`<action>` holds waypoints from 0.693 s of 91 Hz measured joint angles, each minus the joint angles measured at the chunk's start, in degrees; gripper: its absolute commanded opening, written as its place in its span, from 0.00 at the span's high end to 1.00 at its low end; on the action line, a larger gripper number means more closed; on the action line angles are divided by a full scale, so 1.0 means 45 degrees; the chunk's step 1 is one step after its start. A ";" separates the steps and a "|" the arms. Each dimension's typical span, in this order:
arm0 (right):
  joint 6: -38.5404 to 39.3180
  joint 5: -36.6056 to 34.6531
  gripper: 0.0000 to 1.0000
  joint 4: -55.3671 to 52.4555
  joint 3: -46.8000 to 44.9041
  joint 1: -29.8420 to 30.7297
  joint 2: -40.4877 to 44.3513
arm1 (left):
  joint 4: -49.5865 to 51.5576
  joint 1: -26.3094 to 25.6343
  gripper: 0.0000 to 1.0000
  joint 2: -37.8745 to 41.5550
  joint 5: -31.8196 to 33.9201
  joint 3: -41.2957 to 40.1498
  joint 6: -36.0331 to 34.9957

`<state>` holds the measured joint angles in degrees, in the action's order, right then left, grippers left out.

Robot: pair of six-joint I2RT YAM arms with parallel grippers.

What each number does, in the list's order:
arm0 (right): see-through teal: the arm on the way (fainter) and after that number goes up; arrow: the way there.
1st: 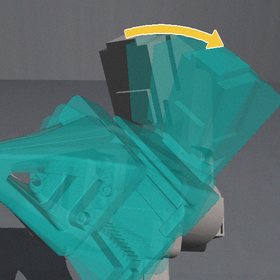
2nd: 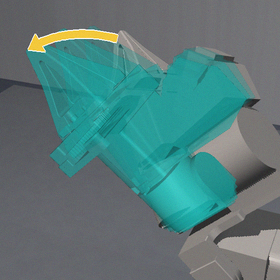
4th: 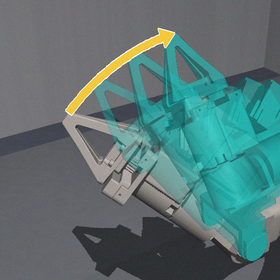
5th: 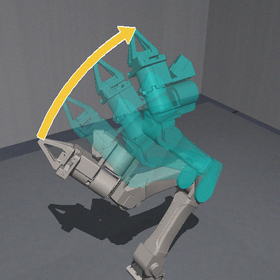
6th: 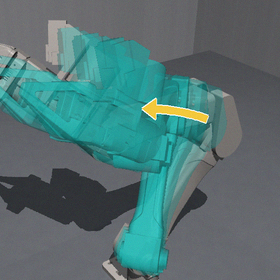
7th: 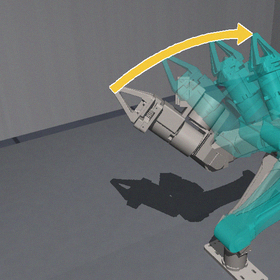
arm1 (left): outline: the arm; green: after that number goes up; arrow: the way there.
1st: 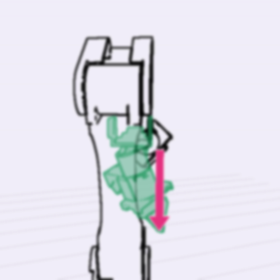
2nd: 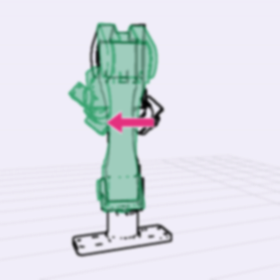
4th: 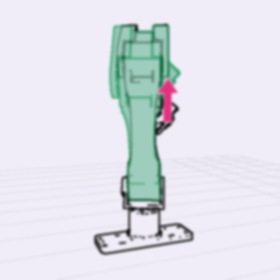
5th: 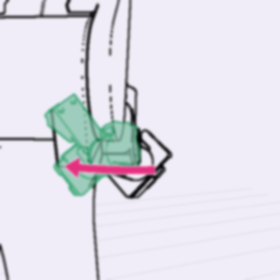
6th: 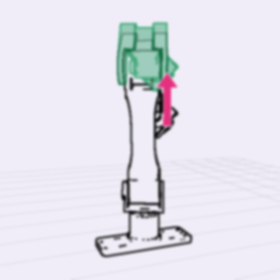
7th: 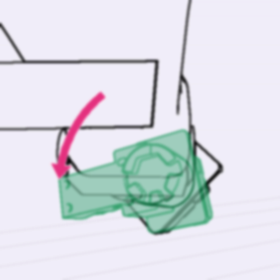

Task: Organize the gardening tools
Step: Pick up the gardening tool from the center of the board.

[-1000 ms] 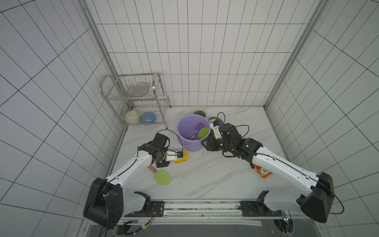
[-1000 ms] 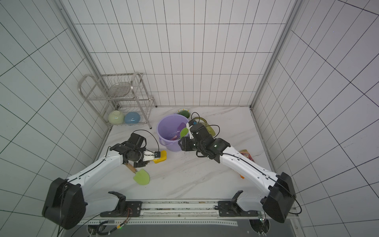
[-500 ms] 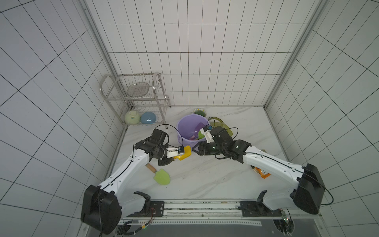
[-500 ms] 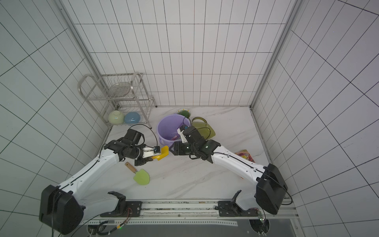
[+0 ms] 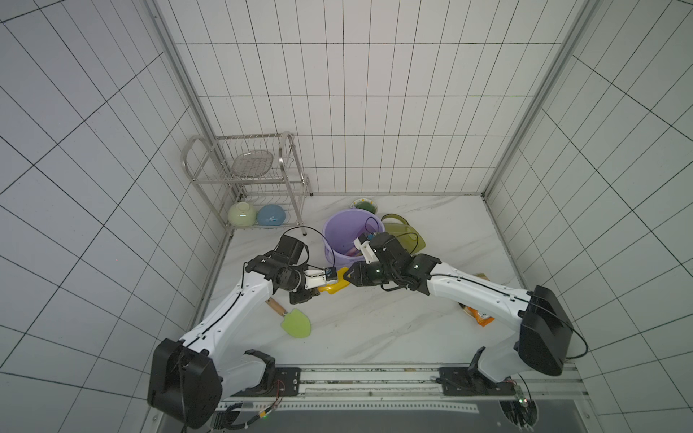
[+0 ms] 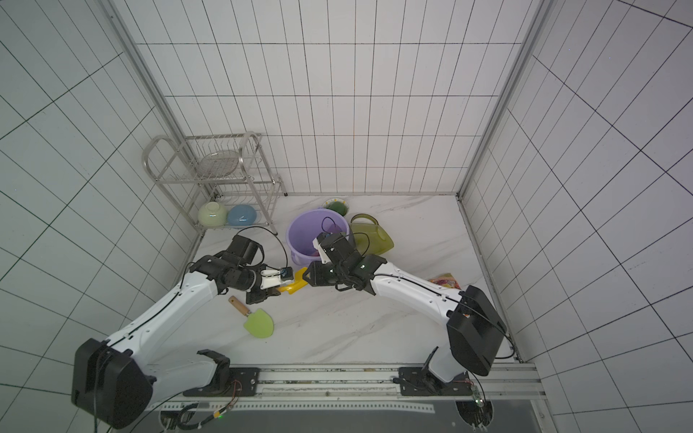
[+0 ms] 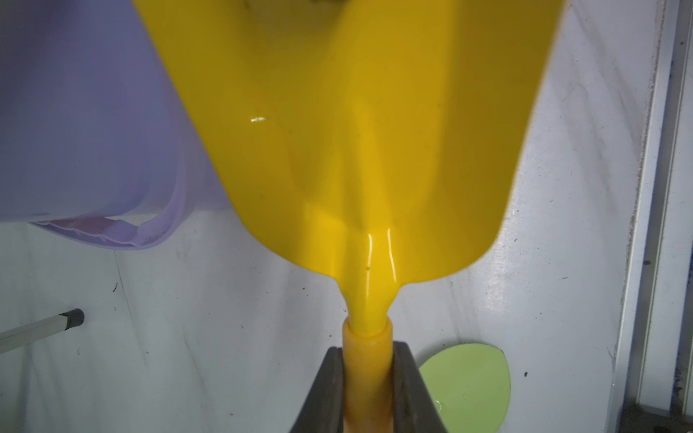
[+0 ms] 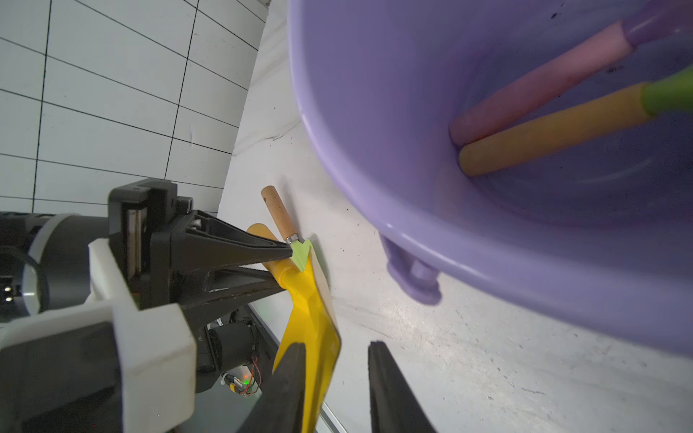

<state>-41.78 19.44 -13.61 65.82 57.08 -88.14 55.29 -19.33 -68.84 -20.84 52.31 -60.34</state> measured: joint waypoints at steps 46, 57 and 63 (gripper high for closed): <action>-0.0102 0.0053 1.00 0.0194 0.0121 0.0238 -0.0131 | -0.0034 -0.0015 0.71 0.0000 0.0126 0.0000 0.0039; 0.0257 -0.0141 1.00 -0.0170 0.0141 0.0248 -0.0044 | -0.0039 -0.0049 0.54 0.0000 0.0131 0.0000 -0.0024; 0.0505 -0.0311 1.00 -0.0554 0.0219 0.0248 0.0029 | -0.0024 -0.0083 0.46 0.0000 0.0131 0.0000 -0.0058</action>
<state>-39.51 18.04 -16.10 66.81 58.19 -88.01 55.18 -19.70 -68.84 -20.25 52.31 -60.60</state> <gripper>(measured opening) 0.059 0.487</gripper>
